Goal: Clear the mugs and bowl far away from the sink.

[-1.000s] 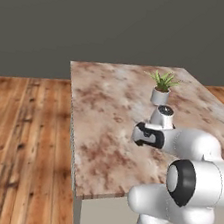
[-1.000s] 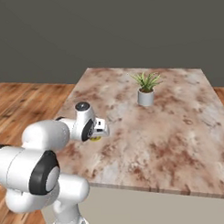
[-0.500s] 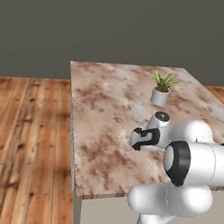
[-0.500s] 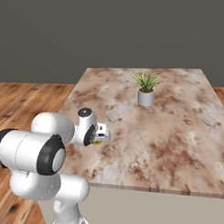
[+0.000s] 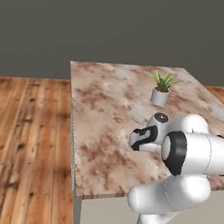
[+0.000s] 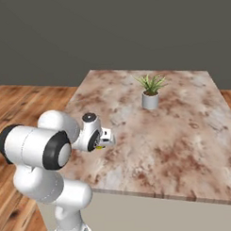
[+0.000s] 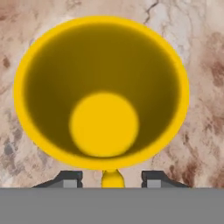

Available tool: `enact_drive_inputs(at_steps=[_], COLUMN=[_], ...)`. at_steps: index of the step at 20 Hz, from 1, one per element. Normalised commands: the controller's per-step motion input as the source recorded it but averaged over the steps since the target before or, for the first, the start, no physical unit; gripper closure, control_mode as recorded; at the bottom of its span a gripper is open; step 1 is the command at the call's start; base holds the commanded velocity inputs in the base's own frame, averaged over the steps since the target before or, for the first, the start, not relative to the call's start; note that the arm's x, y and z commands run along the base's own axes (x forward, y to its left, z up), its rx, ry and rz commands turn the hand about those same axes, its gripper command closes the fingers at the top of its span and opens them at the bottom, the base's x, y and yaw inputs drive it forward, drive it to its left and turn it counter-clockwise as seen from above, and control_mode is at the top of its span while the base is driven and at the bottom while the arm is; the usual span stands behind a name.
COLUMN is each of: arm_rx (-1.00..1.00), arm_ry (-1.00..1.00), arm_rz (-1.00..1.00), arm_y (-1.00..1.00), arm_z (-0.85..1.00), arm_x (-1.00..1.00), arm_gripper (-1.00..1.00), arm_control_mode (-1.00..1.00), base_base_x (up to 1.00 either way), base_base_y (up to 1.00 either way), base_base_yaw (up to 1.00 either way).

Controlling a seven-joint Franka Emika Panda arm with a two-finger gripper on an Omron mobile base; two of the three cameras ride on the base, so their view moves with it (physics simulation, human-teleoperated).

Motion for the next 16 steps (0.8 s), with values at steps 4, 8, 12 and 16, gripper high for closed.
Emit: enact_drive_inputs(at_steps=[4,8,12,16], arm_rx=[0.0,0.0,0.0,0.0], arm_ry=[0.01,0.03,0.1,0.0], arm_rz=[0.0,0.0,0.0,0.0], arm_y=[0.01,0.0,0.0,0.0], arm_z=[0.5,0.97,1.0,1.0], arm_x=[-0.1,-0.26,-0.34,-0.89], arm_gripper=[-1.0,-1.0,-1.0,-1.0], arm_control_mode=[-1.0,-1.0,-1.0,-1.0], base_base_x=[0.0,0.0,0.0,0.0], base_base_y=[0.0,0.0,0.0,0.0], base_base_yaw=[0.0,0.0,0.0,0.0])
